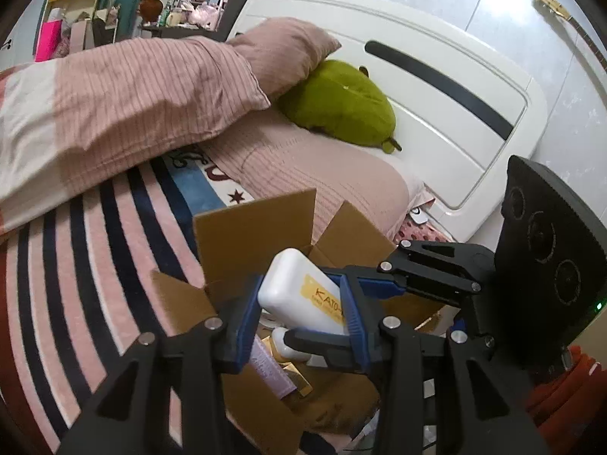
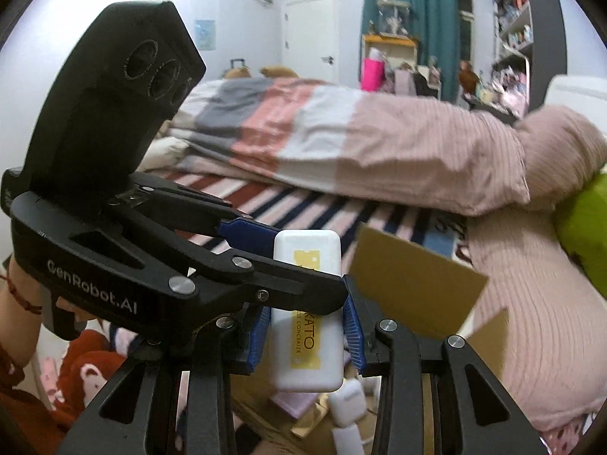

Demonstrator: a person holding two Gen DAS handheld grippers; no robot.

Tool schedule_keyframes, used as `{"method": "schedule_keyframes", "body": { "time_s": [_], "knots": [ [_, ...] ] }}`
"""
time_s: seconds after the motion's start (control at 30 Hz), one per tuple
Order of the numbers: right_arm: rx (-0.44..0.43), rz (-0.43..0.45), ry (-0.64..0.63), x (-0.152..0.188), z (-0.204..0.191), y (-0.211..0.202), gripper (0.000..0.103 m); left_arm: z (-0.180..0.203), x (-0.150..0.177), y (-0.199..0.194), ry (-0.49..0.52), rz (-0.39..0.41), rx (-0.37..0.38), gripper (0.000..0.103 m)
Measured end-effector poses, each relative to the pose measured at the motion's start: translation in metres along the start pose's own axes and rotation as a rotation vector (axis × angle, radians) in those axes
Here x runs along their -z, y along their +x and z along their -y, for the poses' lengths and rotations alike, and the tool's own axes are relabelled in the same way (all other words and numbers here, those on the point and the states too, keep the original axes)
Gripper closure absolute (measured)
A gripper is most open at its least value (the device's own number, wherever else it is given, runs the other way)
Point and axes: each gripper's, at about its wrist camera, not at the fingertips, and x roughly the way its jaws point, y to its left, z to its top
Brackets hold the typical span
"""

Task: Organize rigid objects
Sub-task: 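Carry the KATO-KATO box into the cardboard box and release it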

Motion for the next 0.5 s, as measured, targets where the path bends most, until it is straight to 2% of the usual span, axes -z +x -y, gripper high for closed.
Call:
{"method": "schedule_keyframes", "body": {
  "time_s": [0.03,0.07,0.1,0.13,0.2,0.3,0.4,0.5],
  "knots": [
    [0.010,-0.010,0.001,0.001,0.001,0.002,0.072,0.001,0.000,0.004,0.003,-0.011,-0.003,0.063],
    [0.024,-0.018,0.002,0.002,0.003,0.003,0.072,0.003,0.001,0.007,0.007,-0.014,-0.008,0.055],
    [0.036,-0.029,0.001,0.003,0.004,0.004,0.067,0.004,0.001,0.008,0.011,-0.015,-0.017,0.044],
    [0.039,-0.039,0.003,0.004,0.005,0.005,0.055,0.005,0.002,0.008,0.015,-0.012,-0.033,0.039],
    [0.043,-0.046,0.012,0.007,0.006,0.003,0.044,0.006,0.003,0.005,0.016,0.001,-0.072,0.026],
    [0.043,-0.053,0.027,0.009,0.006,0.003,0.043,0.006,0.006,-0.006,0.007,0.028,-0.103,0.019],
    [0.046,-0.042,0.039,0.008,0.005,0.000,0.034,0.007,0.012,-0.024,0.004,0.066,-0.173,0.018],
    [0.054,-0.016,0.035,0.007,0.000,-0.005,0.026,0.007,0.021,-0.049,-0.003,0.118,-0.305,0.017]
  ]
}}
